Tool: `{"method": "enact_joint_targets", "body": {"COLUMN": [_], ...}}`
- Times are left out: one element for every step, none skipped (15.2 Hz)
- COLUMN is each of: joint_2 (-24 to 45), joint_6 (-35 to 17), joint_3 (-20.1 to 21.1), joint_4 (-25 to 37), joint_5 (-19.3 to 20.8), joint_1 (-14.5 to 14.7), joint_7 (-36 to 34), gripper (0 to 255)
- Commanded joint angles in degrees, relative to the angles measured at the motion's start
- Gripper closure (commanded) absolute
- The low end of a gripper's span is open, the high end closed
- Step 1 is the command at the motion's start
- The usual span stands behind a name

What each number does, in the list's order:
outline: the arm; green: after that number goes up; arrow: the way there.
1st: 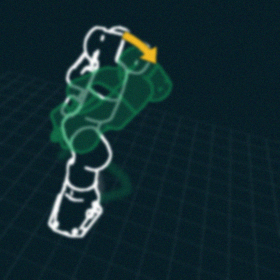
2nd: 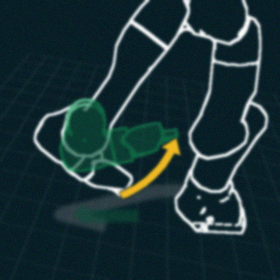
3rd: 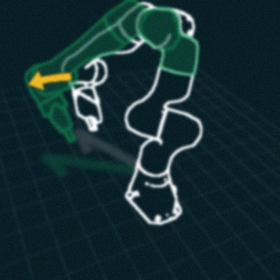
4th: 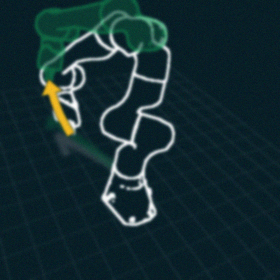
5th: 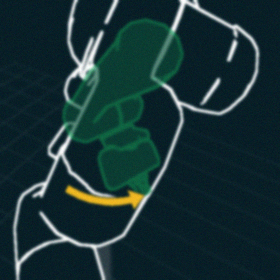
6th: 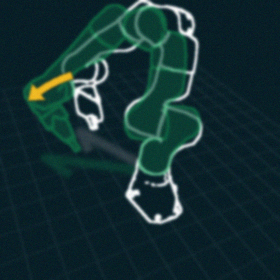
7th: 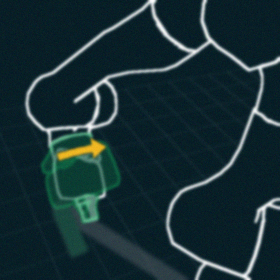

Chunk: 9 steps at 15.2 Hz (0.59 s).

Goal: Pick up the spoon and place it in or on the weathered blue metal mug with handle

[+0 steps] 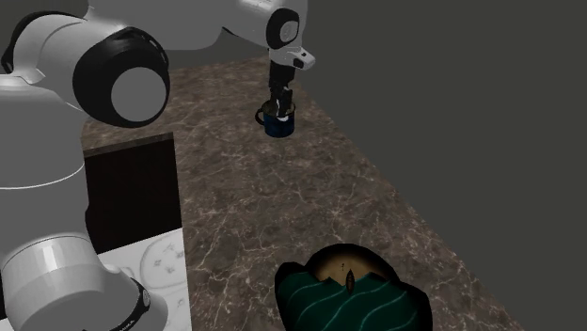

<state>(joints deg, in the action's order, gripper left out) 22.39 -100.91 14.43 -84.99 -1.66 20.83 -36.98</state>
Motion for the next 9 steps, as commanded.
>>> {"method": "enact_joint_targets", "body": {"joint_2": [0.09,0.32,0.32,0.31,0.32,0.32,0.32,0.32,0.32], "joint_6": [3.67,5.29,5.29,5.28,5.28,5.29,5.29,5.29,5.29], "joint_3": [0.02,0.01,0.01,0.01,0.01,0.01,0.01,0.01,0.01], "joint_4": [3.74,5.58,5.58,5.56,5.57,5.58,5.58,5.58,5.58], "joint_5": [0.04,0.09,0.10,0.09,0.09,0.09,0.09,0.09,0.10], "joint_1": [0.06,0.08,0.08,0.08,0.08,0.08,0.08,0.08,0.08], "joint_7": [-0.19,-0.23,-0.23,-0.23,-0.23,-0.23,-0.23,-0.23,-0.23], "gripper": [0,0,0,0,0,0,0,0,0]}}
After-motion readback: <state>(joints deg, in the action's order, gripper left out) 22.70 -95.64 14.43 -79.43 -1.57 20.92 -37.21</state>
